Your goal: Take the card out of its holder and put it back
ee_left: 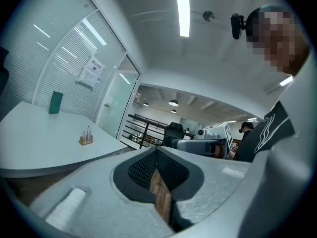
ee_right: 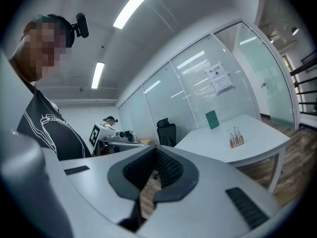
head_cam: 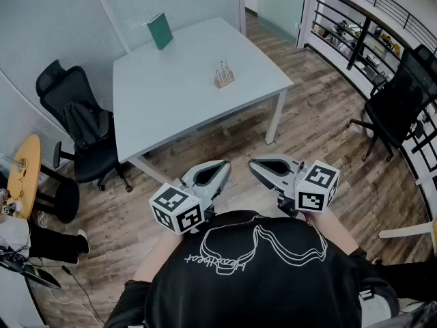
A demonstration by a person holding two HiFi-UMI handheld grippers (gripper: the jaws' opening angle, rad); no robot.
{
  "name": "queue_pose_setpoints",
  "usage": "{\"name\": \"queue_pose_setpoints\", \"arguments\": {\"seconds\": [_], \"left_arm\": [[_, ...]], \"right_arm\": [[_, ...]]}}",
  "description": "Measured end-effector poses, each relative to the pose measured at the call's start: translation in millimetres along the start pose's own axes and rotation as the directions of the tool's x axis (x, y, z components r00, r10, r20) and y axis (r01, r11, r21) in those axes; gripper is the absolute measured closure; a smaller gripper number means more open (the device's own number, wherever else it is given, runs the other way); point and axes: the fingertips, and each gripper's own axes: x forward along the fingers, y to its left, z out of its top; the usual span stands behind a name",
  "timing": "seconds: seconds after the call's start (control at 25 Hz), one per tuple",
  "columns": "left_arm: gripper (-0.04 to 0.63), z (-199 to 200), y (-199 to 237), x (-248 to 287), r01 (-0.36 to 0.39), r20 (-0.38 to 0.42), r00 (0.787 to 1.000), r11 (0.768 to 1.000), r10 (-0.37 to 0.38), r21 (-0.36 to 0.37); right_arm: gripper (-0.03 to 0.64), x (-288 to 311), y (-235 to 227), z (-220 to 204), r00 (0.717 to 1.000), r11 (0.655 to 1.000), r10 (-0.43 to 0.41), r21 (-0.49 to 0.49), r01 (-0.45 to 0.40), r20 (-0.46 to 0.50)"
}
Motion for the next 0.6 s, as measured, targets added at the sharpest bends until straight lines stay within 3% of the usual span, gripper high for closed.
{"name": "queue_pose_setpoints", "arguments": {"seconds": [0.28,0.6], "left_arm": [[0.581,8,-19,3,0.02,0.027,0.999,1.0,-0.02,0.007],[0.581,4,-1,10,0.026,0.022,0.999,1.0,-0.026,-0.011]], "right_arm": [[0.609,-15,7,5,1.0,1.0,-0.017,-0.016,0.017,0.006],[0.608,2,-7,-5,1.0,0.999,-0.005,0.035,0.005,-0.011]]}}
